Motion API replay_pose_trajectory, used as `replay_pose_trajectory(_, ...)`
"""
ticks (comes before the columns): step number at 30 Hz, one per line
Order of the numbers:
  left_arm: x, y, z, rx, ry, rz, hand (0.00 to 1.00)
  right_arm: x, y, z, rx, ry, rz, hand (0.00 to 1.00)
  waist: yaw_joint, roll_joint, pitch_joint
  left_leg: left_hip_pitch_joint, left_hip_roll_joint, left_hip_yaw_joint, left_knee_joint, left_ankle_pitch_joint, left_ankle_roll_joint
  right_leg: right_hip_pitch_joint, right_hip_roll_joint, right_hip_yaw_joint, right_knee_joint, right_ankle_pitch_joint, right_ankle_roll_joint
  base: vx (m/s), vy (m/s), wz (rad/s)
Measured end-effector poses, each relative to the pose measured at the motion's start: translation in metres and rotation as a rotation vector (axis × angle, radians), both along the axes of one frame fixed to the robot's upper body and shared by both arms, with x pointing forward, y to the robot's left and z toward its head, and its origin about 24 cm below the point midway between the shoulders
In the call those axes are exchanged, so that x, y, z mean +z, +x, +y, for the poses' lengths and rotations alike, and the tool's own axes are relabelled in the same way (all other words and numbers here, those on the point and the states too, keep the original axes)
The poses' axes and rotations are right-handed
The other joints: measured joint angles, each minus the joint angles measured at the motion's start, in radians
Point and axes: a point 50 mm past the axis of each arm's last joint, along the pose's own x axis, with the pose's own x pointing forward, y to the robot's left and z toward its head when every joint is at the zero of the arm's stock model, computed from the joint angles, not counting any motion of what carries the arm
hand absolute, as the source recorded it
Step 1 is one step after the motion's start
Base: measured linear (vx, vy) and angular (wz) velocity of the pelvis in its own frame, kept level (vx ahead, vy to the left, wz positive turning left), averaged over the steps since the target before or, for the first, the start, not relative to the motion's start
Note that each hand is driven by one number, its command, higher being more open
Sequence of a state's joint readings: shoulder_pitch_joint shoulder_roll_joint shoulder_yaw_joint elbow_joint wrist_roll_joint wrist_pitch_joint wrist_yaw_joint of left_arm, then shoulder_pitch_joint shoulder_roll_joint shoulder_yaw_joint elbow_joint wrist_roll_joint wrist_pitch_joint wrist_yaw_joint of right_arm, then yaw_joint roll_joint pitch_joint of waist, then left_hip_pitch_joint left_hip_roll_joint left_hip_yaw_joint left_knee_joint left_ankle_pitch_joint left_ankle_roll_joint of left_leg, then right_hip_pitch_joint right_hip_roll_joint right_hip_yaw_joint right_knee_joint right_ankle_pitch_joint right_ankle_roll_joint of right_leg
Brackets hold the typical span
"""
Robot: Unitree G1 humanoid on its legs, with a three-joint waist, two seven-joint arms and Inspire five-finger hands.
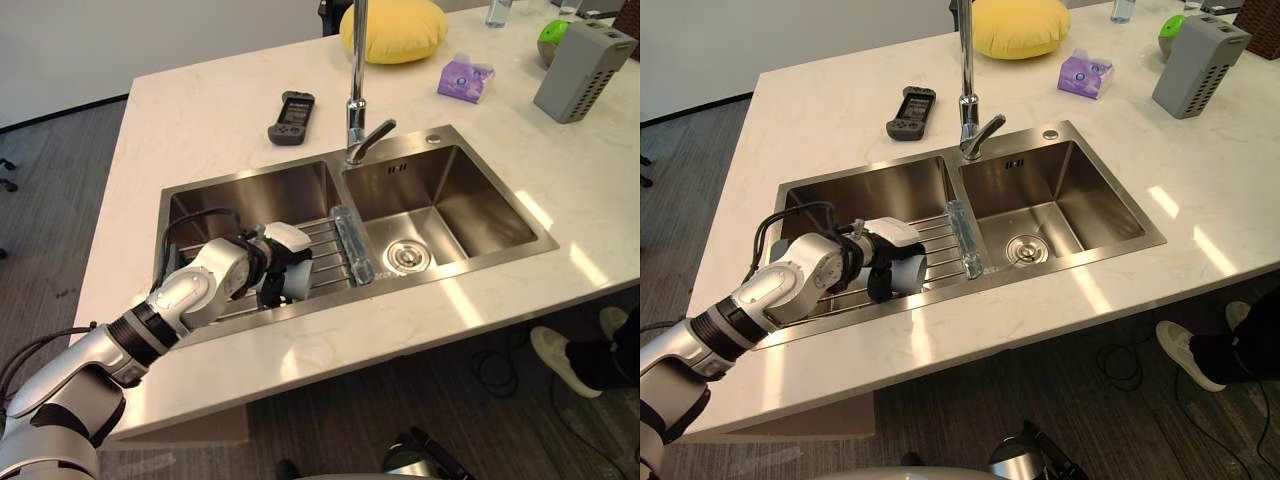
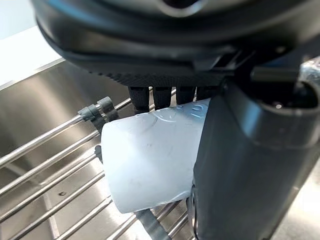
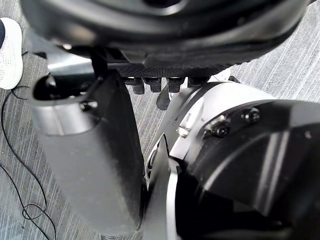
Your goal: Walk over to the sink, pick up the cup, carry it to the dishwasher, place the cup inside the dishwasher, then close the dishwasher door
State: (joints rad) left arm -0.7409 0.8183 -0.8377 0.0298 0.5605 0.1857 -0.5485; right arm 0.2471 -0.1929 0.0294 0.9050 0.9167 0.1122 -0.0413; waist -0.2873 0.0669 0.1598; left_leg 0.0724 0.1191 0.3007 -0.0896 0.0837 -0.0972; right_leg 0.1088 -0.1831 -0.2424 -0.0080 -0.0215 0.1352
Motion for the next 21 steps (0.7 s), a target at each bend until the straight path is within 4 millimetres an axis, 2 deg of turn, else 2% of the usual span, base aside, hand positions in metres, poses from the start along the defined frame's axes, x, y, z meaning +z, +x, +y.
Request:
replay_pose_trajectory(4, -0.004, 0.000, 0.012, 0.021, -0.154, -0.019, 0.00, 0.001, 0.000, -0.001, 0.010, -0.006, -0.004, 1.00, 0.002, 0.005, 0.003, 0.000, -0.001, -0.006, -0.004, 0.000, 0.000, 0.009, 0.000, -0.010, -0.008, 0.000, 0.000, 0.00, -0.001, 0.05)
replay_pose_trajectory(7, -0.009, -0.004, 0.026, 0.064, -0.347, -0.043, 0.00, 0.001, -0.001, -0.003, 0.018, -0.012, -0.003, 1.00, 0.014, 0.007, 0.004, -0.005, -0.001, -0.018, -0.003, 0.000, 0.000, 0.016, 0.000, -0.027, -0.012, 0.000, 0.000, 0.02, -0.010, 0.12)
replay_pose_trajectory(11, -0.014, -0.020, 0.051, 0.209, -0.757, -0.047, 0.00, 0.002, -0.003, -0.006, 0.003, -0.002, -0.020, 1.00, 0.032, 0.005, 0.005, -0.028, -0.002, -0.048, 0.002, 0.000, 0.000, 0.015, 0.000, -0.050, -0.009, 0.000, 0.001, 0.05, -0.010, 0.21)
replay_pose_trajectory(12, -0.014, -0.031, 0.048, 0.197, -0.881, -0.005, 0.00, 0.002, -0.008, -0.008, -0.015, 0.005, -0.023, 1.00, 0.050, 0.005, 0.005, -0.028, -0.003, -0.052, 0.002, 0.000, 0.000, 0.018, 0.000, -0.057, -0.006, 0.000, 0.000, 0.06, -0.001, 0.20)
replay_pose_trajectory(15, -0.010, -0.055, 0.029, 0.077, -1.082, 0.060, 0.00, 0.000, -0.016, -0.012, -0.041, 0.020, -0.018, 1.00, 0.089, 0.005, 0.005, -0.027, -0.003, -0.076, 0.002, 0.000, 0.000, 0.028, -0.001, -0.092, 0.012, -0.007, -0.011, 0.04, -0.008, 0.26)
replay_pose_trajectory(18, -0.004, -0.065, 0.024, 0.034, -1.193, 0.076, 0.00, 0.001, -0.014, -0.016, -0.055, 0.023, -0.042, 1.00, 0.105, 0.005, 0.005, -0.023, -0.002, -0.097, 0.002, 0.000, 0.000, 0.030, -0.001, -0.109, 0.030, -0.013, -0.021, -0.02, -0.005, 0.20)
replay_pose_trajectory(21, 0.007, -0.062, 0.028, 0.049, -1.340, 0.030, 0.00, 0.003, -0.004, -0.021, -0.079, 0.025, -0.094, 1.00, 0.128, 0.002, 0.002, -0.026, -0.009, -0.098, 0.002, 0.004, 0.005, 0.028, -0.009, -0.118, 0.031, -0.023, -0.019, -0.09, 0.005, 0.00)
